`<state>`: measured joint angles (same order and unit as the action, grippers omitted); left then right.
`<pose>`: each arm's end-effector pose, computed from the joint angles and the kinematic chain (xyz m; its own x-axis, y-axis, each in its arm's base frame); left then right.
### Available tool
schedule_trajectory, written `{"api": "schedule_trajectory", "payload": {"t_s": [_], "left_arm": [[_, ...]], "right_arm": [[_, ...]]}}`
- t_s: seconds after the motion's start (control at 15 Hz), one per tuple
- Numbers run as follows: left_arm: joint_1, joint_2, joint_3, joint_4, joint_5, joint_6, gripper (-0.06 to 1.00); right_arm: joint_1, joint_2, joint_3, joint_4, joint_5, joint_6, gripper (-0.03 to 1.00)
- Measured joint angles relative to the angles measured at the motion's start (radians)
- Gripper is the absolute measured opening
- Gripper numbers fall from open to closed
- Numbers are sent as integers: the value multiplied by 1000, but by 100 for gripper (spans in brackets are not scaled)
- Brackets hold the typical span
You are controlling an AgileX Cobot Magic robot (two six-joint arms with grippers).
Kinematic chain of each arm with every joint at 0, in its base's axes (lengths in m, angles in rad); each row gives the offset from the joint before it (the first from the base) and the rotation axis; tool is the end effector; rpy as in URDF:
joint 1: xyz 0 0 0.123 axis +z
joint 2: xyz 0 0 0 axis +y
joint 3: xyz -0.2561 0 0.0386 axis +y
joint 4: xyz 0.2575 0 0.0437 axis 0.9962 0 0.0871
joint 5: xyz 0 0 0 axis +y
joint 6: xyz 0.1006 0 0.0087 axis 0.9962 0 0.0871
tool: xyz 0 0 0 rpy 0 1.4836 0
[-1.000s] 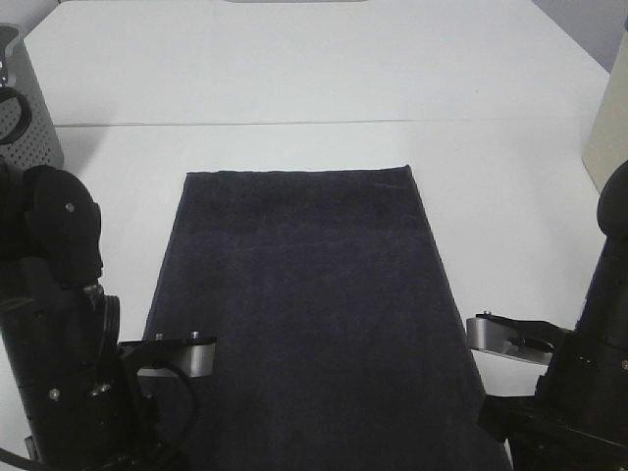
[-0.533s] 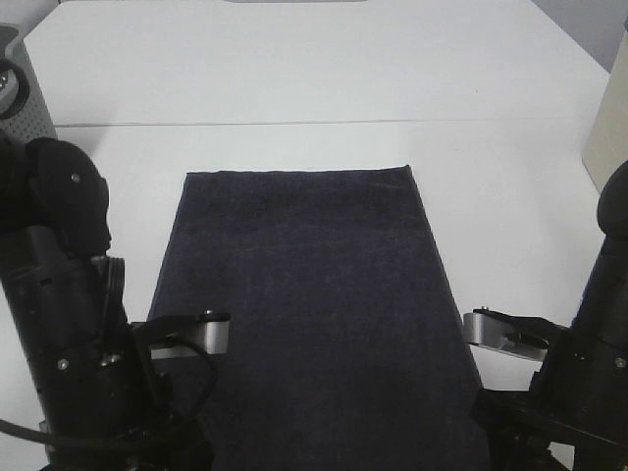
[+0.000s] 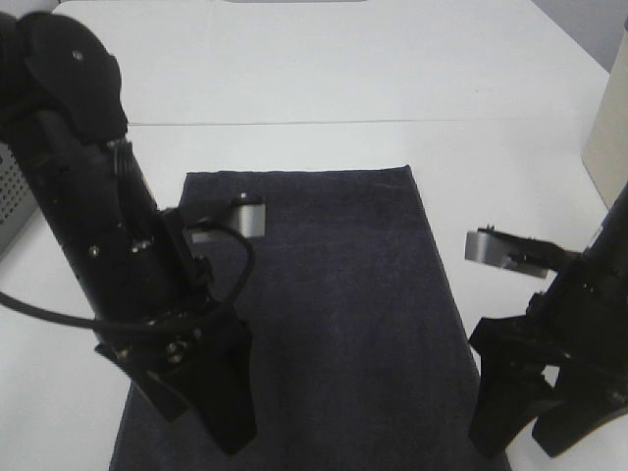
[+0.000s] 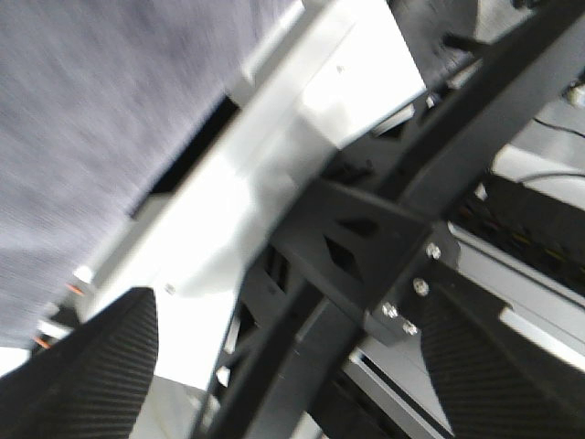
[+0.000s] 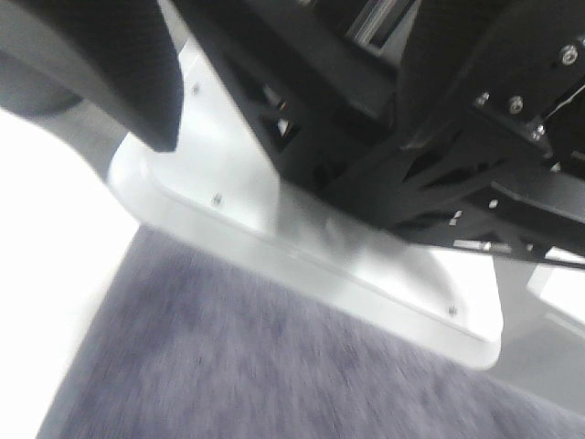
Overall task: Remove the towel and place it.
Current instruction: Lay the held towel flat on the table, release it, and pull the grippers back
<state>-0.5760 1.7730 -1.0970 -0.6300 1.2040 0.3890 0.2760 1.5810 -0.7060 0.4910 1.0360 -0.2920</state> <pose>0.2257 -0.2128 0.1557 -0.7709 0.6330 0.0709 0.4951 0.6655 -0.5586 0.2022 0.0999 0.1186 -0.9389 -0.2906 0.1846 -0.1974 0.8937 0.4028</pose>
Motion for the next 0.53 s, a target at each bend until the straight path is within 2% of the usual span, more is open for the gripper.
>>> {"api": "schedule_trajectory", "payload": {"t_s": [0.13, 0.33, 0.4, 0.47, 0.53], "left_arm": [[4, -34, -77, 92, -2, -62, 75], [8, -37, -201, 313, -6, -174, 75], [18, -37, -239, 380, -7, -207, 75], [90, -37, -319, 447, -10, -258, 75], [150, -37, -348, 448, -13, -265, 75]], "right_arm": [[0, -70, -66, -40, -9, 0, 65], [-1, -106, -195, -59, -40, 29, 65], [-1, -104, -261, -94, -44, 53, 65], [-33, -72, -400, -152, -45, 99, 65], [-63, -42, -464, -155, -37, 100, 65]]}}
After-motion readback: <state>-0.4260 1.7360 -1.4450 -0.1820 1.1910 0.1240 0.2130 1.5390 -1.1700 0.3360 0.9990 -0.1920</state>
